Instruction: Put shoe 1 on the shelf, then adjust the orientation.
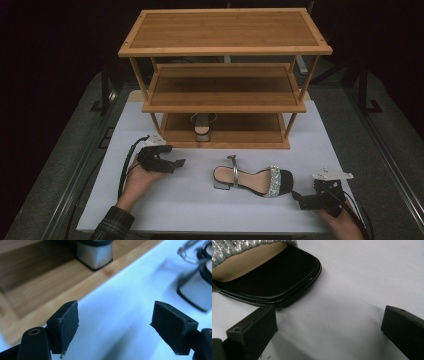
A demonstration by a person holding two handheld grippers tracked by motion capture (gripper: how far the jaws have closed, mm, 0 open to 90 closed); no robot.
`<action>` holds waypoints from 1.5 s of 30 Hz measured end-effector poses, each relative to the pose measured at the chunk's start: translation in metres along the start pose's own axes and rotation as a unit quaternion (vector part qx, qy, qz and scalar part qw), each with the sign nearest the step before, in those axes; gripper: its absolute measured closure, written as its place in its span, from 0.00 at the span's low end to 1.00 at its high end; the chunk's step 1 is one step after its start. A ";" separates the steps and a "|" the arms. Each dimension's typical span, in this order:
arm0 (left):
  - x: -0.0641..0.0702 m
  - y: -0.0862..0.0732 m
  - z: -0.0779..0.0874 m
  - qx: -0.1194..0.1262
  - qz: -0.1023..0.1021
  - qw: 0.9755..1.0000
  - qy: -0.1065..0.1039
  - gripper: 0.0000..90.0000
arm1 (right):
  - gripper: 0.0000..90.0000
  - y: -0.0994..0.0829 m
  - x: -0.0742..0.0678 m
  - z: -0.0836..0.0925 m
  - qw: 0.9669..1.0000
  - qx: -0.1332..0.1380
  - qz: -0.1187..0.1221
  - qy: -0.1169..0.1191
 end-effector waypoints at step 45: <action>0.043 -0.081 0.055 -0.052 -0.020 0.998 0.027 0.15 | 1.00 -0.001 -0.085 0.015 0.971 -0.051 0.045 0.229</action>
Point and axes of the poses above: each handheld gripper's, and its own axes: z roughly backward along the jaws, y roughly out of its top, x roughly to its right, the point moved 6 cm from there along -z, roughly forward along the jaws, and after that the axes turned 14 degrees about -z, right-handed, at the moved point
